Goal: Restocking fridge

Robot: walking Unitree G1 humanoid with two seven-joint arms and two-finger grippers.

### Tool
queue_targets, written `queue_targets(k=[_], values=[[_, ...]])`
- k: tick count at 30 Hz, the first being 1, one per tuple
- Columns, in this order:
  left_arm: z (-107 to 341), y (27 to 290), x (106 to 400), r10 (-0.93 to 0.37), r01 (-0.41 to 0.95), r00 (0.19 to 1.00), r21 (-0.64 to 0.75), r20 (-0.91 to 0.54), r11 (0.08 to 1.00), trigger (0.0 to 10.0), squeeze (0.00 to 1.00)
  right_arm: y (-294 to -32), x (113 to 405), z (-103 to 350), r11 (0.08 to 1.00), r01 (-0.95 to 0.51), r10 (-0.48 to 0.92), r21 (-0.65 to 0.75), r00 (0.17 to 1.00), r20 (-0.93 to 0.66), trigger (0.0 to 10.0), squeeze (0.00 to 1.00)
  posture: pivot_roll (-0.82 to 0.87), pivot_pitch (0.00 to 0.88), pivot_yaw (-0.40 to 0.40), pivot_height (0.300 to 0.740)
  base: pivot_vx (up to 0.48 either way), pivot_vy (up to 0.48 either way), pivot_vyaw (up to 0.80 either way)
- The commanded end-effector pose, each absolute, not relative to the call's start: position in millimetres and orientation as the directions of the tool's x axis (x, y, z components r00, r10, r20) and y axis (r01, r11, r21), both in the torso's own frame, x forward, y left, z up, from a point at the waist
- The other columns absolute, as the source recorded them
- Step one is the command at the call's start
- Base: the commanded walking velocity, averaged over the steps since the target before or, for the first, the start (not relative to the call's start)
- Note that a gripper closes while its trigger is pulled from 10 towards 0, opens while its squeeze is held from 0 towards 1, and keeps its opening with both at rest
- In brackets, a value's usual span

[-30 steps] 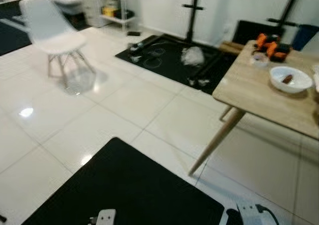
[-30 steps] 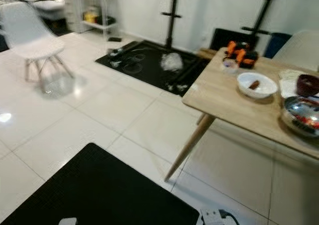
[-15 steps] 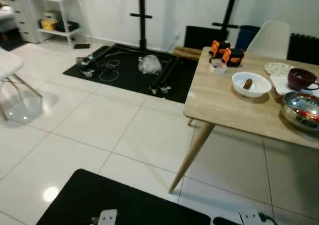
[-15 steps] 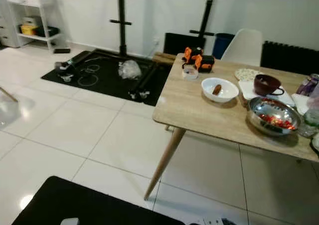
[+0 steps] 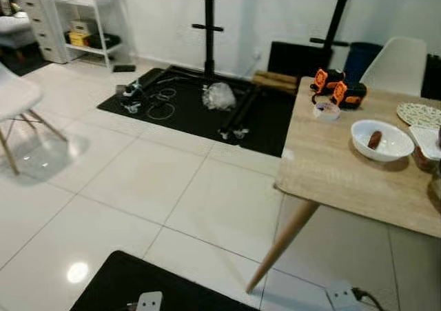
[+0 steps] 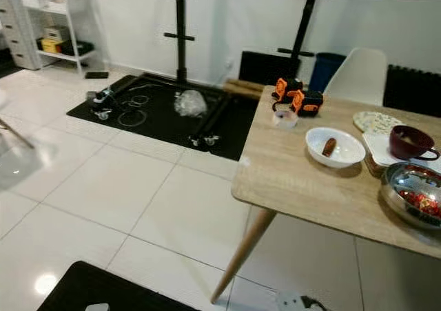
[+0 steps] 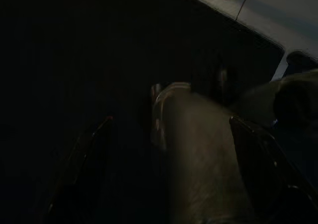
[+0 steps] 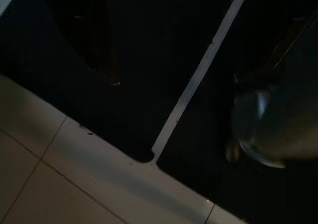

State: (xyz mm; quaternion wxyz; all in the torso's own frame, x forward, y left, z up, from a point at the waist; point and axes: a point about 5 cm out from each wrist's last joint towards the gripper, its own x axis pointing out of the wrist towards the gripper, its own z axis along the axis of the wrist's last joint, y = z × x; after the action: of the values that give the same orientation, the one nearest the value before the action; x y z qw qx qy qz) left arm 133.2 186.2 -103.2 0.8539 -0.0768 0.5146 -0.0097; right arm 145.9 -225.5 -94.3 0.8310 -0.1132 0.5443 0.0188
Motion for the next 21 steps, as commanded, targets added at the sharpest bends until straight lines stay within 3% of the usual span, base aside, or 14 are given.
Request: queue_targets(k=[1,4,21], values=[[-105,183,128,-0.096,-0.074,0.454,-0.145,-0.886,0.987,10.0,0.00,-230,150,-92,0.971,-0.151,-0.107,-0.184,0.416,-0.903,10.0,0.00,-0.03,0.000,-0.010,0.740,0.000,0.000,0.00],[-105,183,128,-0.096,-0.071,0.454,-0.144,-0.886,0.987,10.0,0.00,-232,147,-92,0.970,-0.150,-0.115,-0.190,0.404,-0.907,10.0,0.00,-0.03,0.000,-0.011,0.740,0.000,0.000,0.00],[-106,183,127,-0.094,-0.059,0.451,-0.135,-0.887,0.989,10.0,0.00,-240,138,-94,0.973,-0.109,-0.152,-0.206,0.370,-0.916,10.0,0.00,-0.03,0.000,-0.009,0.740,0.000,0.000,-0.78]])
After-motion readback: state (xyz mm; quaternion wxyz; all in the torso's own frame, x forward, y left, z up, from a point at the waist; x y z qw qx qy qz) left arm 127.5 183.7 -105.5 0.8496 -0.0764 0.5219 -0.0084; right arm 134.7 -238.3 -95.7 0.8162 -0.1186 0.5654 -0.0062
